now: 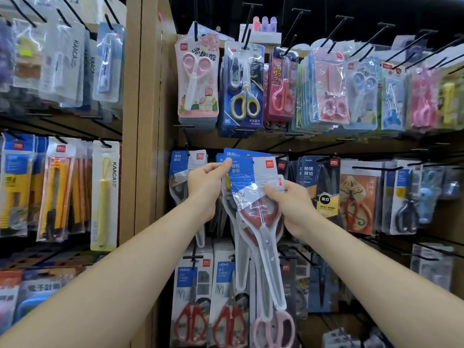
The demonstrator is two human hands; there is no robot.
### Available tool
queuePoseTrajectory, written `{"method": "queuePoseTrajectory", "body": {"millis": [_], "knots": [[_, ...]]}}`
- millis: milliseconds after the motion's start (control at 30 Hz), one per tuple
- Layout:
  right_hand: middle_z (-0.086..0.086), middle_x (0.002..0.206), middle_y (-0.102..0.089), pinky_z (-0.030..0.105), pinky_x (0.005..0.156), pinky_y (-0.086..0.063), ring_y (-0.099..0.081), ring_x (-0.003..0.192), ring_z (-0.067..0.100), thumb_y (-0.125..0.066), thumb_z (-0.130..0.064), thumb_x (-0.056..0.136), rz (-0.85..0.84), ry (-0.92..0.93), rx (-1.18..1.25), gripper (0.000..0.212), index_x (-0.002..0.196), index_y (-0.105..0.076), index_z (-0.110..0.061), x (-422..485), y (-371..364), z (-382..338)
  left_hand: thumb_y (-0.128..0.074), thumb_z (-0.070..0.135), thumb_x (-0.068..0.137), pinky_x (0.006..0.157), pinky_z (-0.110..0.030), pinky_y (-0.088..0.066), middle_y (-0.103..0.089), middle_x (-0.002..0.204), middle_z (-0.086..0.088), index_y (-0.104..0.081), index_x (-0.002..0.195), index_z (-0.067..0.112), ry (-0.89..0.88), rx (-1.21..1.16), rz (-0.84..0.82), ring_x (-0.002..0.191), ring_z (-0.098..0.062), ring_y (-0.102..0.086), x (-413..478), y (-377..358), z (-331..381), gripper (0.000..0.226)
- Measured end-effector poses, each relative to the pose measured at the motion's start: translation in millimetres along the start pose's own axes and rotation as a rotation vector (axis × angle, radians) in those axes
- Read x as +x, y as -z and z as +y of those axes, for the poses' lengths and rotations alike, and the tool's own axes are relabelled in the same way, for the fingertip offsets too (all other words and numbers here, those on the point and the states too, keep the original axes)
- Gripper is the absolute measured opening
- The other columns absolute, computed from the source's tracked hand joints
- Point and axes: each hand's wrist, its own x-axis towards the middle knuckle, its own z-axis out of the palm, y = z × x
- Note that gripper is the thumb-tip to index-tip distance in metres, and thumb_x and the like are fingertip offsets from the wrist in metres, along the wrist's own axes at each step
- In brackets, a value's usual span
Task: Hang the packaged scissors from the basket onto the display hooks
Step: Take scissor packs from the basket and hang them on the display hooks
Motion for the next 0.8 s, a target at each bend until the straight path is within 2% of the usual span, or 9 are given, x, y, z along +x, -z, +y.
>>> {"method": "queuePoseTrajectory", "body": {"millis": [100,200,333,400,567,633,733,800], "knots": [[0.012,0.102,-0.079,0.029,0.063,-0.061,-0.078,0.085,0.024,-0.060,-0.009,0.103,-0.035,-0.005,0.002,0.021,0.121,-0.066,-0.002,-0.2,3.1,0.9,-0.074,0.029,0.095,0.086,-0.037,-0.062,-0.079,0.099,-0.004,-0.071,0.089,0.016,-0.034,-0.006,0.053,0.099,-0.017,-0.076,0.6,-1.1,0.0,0.015],[0.013,0.103,-0.079,0.030,0.066,-0.062,-0.078,0.087,0.024,-0.059,-0.010,0.103,-0.074,-0.027,-0.024,0.021,0.120,-0.067,-0.001,-2.4,5.7,1.9,-0.072,0.028,0.097,0.072,-0.028,-0.061,-0.078,0.096,0.001,-0.069,0.089,0.017,-0.069,-0.022,0.091,0.092,-0.011,-0.076,-0.1,-1.5,1.9,0.014],[0.013,0.106,-0.079,0.039,0.080,-0.062,-0.077,0.095,0.029,-0.060,-0.012,0.102,-0.094,-0.045,-0.057,0.021,0.120,-0.068,-0.003,-2.5,7.7,5.7,-0.071,0.027,0.098,0.060,-0.020,-0.058,-0.077,0.090,0.005,-0.068,0.089,0.017,-0.085,0.004,0.131,0.083,-0.004,-0.075,0.5,-1.9,0.7,0.014],[0.014,0.108,-0.078,0.040,0.083,-0.061,-0.076,0.098,0.030,-0.060,-0.012,0.102,-0.093,-0.042,-0.053,0.021,0.120,-0.068,-0.004,-2.9,8.2,6.7,-0.072,0.027,0.097,0.063,-0.023,-0.060,-0.078,0.092,0.003,-0.068,0.089,0.016,-0.081,0.018,0.132,0.085,-0.007,-0.077,1.0,-2.0,0.7,0.014],[0.014,0.109,-0.078,0.036,0.078,-0.063,-0.076,0.099,0.030,-0.060,-0.011,0.103,-0.078,-0.028,-0.041,0.021,0.121,-0.067,-0.004,-7.2,10.9,5.9,-0.078,0.025,0.093,0.082,-0.038,-0.063,-0.079,0.091,-0.002,-0.068,0.081,0.015,-0.060,0.048,0.121,0.091,-0.015,-0.077,4.0,-4.1,5.2,0.018],[0.013,0.108,-0.078,0.034,0.074,-0.063,-0.077,0.097,0.030,-0.060,-0.012,0.103,-0.072,-0.026,-0.041,0.020,0.120,-0.067,-0.005,-8.7,11.7,5.4,-0.078,0.025,0.093,0.079,-0.037,-0.064,-0.079,0.089,-0.001,-0.068,0.081,0.014,-0.069,0.061,0.135,0.088,-0.014,-0.077,4.1,-6.3,6.1,0.019],[0.012,0.107,-0.079,0.032,0.073,-0.062,-0.077,0.095,0.027,-0.060,-0.012,0.103,-0.074,-0.018,-0.041,0.018,0.118,-0.068,-0.006,-10.5,11.1,6.2,-0.077,0.023,0.093,0.066,-0.029,-0.061,-0.076,0.084,0.003,-0.068,0.077,0.016,-0.126,0.092,0.213,0.082,-0.008,-0.076,1.9,-5.6,5.8,0.020],[0.012,0.106,-0.079,0.032,0.073,-0.063,-0.077,0.093,0.026,-0.060,-0.011,0.103,-0.075,-0.011,-0.041,0.017,0.116,-0.069,-0.005,-11.3,10.0,8.7,-0.079,0.023,0.092,0.071,-0.034,-0.063,-0.077,0.087,0.000,-0.068,0.075,0.017,-0.126,0.098,0.224,0.085,-0.011,-0.077,3.6,-1.8,4.4,0.020]]}}
